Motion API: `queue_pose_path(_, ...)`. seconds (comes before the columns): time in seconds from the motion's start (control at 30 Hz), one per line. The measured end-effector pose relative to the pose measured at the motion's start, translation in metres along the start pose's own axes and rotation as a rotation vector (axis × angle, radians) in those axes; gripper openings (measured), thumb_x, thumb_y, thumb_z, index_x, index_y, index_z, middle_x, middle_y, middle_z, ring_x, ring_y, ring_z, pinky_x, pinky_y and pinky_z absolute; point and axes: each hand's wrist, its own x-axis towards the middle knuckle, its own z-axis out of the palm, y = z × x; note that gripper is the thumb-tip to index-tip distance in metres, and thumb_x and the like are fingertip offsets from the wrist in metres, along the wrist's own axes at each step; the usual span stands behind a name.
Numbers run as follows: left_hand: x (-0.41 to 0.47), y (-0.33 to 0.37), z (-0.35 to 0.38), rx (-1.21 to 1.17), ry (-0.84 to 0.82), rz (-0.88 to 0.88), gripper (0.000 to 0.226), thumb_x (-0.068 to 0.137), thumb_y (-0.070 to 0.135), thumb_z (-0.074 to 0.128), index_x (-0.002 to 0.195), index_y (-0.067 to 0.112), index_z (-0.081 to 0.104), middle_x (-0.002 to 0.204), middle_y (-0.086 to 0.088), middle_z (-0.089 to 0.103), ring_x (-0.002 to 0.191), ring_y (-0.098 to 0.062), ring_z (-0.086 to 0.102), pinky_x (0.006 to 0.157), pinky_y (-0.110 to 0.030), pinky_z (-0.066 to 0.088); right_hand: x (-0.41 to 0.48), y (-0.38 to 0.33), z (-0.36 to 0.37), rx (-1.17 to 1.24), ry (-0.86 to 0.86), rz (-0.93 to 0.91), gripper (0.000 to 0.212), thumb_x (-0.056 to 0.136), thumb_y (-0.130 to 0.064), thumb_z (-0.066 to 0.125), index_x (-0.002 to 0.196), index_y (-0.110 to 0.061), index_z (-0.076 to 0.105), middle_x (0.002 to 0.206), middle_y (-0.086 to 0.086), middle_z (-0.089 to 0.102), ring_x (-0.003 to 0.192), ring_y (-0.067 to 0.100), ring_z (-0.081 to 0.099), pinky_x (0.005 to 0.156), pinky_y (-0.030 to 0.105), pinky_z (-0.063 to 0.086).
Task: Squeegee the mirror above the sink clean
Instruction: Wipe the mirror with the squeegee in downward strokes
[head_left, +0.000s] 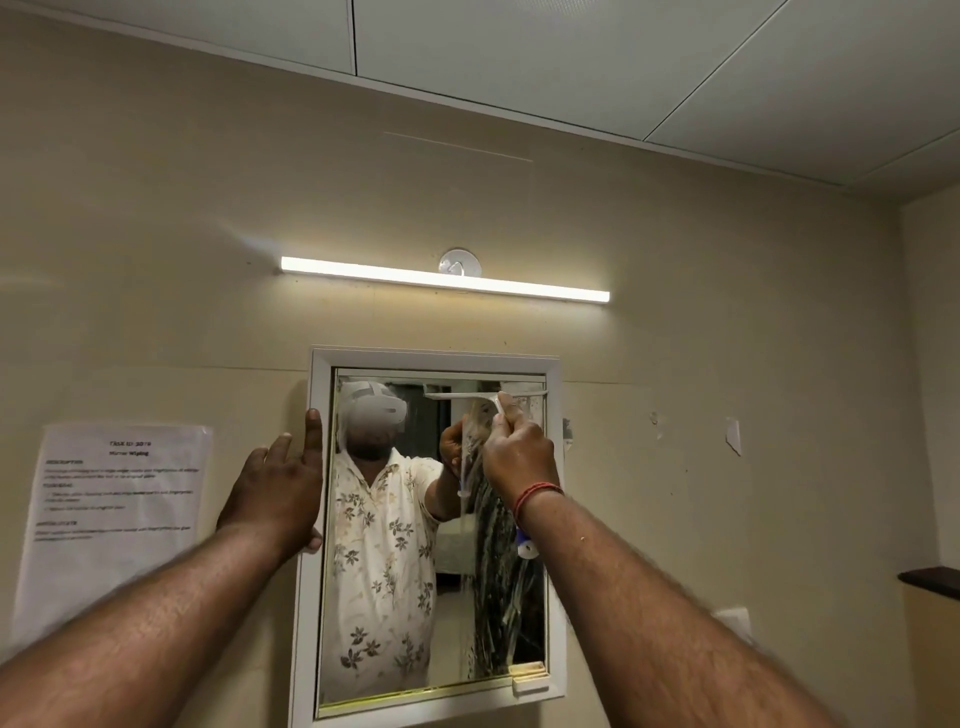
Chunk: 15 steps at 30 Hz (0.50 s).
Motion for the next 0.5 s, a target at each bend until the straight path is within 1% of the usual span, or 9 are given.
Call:
queue_pose_path(0.03,-0.001,0.000,0.002,-0.014,-0.001,0.001,0.166,0.081,0.051,0.096,0.160,0.004,-0.042,0.179,-0.025,0.025,0.166,-0.037,0.027,0.133,-0.043,0.029,-0.003,0.002,0.000,-0.010,-0.005,0.006,0.046,0.116,-0.037,0.043,0.162,-0.042,0.045,0.146,0.001,0.066,0.094,0.014,0.071,0.082,0.033,0.064)
queue_pose_path(0.07,-0.002,0.000,0.005,-0.026,-0.006,0.000,0.167,0.081,0.051,0.097,0.161,0.004,-0.042,0.179,-0.025,0.025,0.166,-0.037,0.028,0.133,-0.043,0.030,-0.007,0.004,0.000,-0.022,-0.009,0.013,0.046,0.116,-0.038,0.042,0.162,-0.043,0.045,0.142,-0.001,0.068,0.090,0.013,0.071,0.080,0.033,0.065)
queue_pose_path(0.13,-0.004,0.000,0.008,-0.045,-0.007,-0.002,0.167,0.080,0.051,0.097,0.162,0.003,-0.041,0.179,-0.025,0.025,0.164,-0.037,0.031,0.132,-0.043,0.031,-0.015,0.008,-0.001,-0.029,-0.014,0.027,0.047,0.116,-0.039,0.042,0.162,-0.044,0.044,0.138,-0.003,0.070,0.091,0.012,0.072,0.084,0.035,0.066)
queue_pose_path(0.2,-0.006,0.002,0.010,-0.048,-0.001,0.002,0.167,0.080,0.051,0.097,0.162,0.002,-0.040,0.178,-0.025,0.027,0.163,-0.037,0.033,0.132,-0.043,0.033,-0.023,0.013,0.000,-0.016,-0.022,0.047,0.047,0.116,-0.039,0.042,0.162,-0.045,0.044,0.130,-0.003,0.072,0.087,0.012,0.071,0.079,0.033,0.066)
queue_pose_path(0.27,-0.010,0.003,0.016,-0.062,0.001,0.003,0.166,0.082,0.052,0.096,0.162,0.002,-0.039,0.176,-0.025,0.030,0.161,-0.037,0.035,0.131,-0.043,0.034,-0.031,0.017,0.002,-0.009,-0.030,0.069,0.047,0.116,-0.039,0.041,0.163,-0.044,0.043,0.128,-0.002,0.073,0.084,0.011,0.071,0.076,0.032,0.065)
queue_pose_path(0.33,-0.013,0.002,0.024,-0.094,0.002,0.003,0.167,0.080,0.052,0.097,0.162,0.003,-0.040,0.174,-0.024,0.034,0.159,-0.037,0.038,0.129,-0.043,0.036,-0.040,0.022,0.004,-0.004,-0.042,0.080,0.047,0.117,-0.039,0.040,0.164,-0.043,0.042,0.115,-0.007,0.072,0.084,0.013,0.073,0.074,0.032,0.066)
queue_pose_path(0.4,-0.017,-0.001,0.036,-0.136,0.003,0.008,0.173,0.076,0.053,0.100,0.161,0.007,-0.043,0.172,-0.025,0.037,0.158,-0.038,0.040,0.129,-0.045,0.038,-0.049,0.026,0.005,0.003,-0.055,0.093,0.047,0.117,-0.041,0.040,0.164,-0.043,0.041,0.101,-0.014,0.066,0.082,0.012,0.072,0.070,0.030,0.065)
queue_pose_path(0.43,-0.019,-0.002,0.041,-0.155,0.003,0.013,0.175,0.074,0.052,0.101,0.160,0.009,-0.044,0.172,-0.026,0.038,0.159,-0.039,0.039,0.129,-0.046,0.039,-0.053,0.029,0.006,0.005,-0.057,0.102,0.047,0.116,-0.042,0.040,0.164,-0.044,0.041,0.101,-0.013,0.067,0.082,0.011,0.072,0.069,0.029,0.063)
queue_pose_path(0.5,-0.024,-0.004,0.053,-0.186,0.000,0.023,0.176,0.072,0.050,0.102,0.161,0.011,-0.045,0.173,-0.027,0.037,0.161,-0.041,0.036,0.129,-0.047,0.039,-0.060,0.037,0.008,0.001,-0.050,0.123,0.047,0.116,-0.044,0.039,0.163,-0.046,0.040,0.114,-0.004,0.074,0.084,0.012,0.072,0.072,0.031,0.064)
